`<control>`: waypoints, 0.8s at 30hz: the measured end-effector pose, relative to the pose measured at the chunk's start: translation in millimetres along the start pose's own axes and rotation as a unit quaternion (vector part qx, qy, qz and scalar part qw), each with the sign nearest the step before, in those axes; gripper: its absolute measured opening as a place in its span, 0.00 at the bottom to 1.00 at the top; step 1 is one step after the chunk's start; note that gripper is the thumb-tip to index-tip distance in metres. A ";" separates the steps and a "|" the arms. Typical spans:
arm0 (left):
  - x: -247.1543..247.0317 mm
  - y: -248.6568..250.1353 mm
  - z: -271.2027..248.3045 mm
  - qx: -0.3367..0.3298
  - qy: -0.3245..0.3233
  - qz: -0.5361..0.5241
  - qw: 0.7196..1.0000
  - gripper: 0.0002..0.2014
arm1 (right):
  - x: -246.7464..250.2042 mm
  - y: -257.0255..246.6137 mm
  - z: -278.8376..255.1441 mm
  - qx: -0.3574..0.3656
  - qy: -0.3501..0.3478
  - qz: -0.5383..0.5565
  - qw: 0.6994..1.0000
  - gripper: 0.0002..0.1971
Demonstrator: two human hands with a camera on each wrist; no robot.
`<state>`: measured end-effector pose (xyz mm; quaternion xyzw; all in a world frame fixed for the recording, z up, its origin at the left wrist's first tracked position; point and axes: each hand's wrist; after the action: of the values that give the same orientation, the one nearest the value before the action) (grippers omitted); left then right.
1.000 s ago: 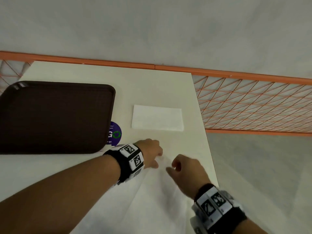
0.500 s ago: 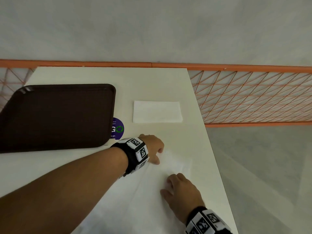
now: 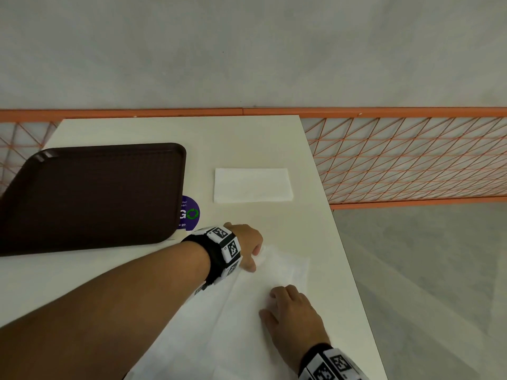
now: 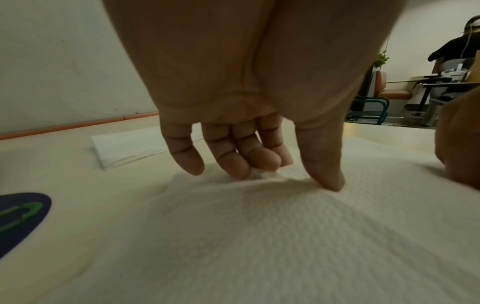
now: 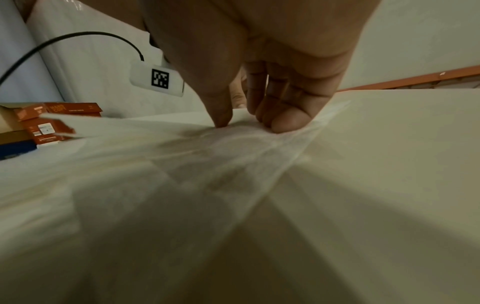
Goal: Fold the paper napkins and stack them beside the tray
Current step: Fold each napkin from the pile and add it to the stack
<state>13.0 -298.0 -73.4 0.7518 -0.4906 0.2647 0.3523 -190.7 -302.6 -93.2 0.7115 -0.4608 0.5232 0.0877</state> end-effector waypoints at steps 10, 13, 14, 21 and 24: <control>7.2 7.3 -12.5 -0.032 0.006 0.024 0.999 0.07 | 0.5 6.9 -1.0 -0.001 0.002 0.041 0.999 0.20; 16.4 7.5 -28.9 -0.041 0.033 -0.012 0.999 0.07 | 5.2 11.1 -6.0 -0.016 0.017 0.089 0.996 0.20; 19.8 7.7 -36.1 -0.041 0.043 -0.034 0.998 0.09 | 7.8 12.3 -7.8 -0.026 0.023 0.108 0.994 0.21; 39.8 -3.2 -97.0 -0.076 0.137 -0.265 0.951 0.17 | 17.6 11.1 -10.1 -0.069 -0.031 0.324 0.943 0.39; 34.1 -15.8 -115.5 -0.084 0.202 -0.376 0.901 0.18 | 22.3 5.4 -6.2 -0.066 -0.114 0.449 0.884 0.43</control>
<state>34.5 -221.3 18.4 0.7785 -0.1104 0.2164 0.5787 -198.2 -314.4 -74.0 0.4755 -0.7715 0.3903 -0.1625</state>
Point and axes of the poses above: each hand's wrist, its own z-axis towards the middle knuckle, its own x-axis out of the back of the hand, y = z × x, and after that the axes turned 11 degrees about -x, right-handed
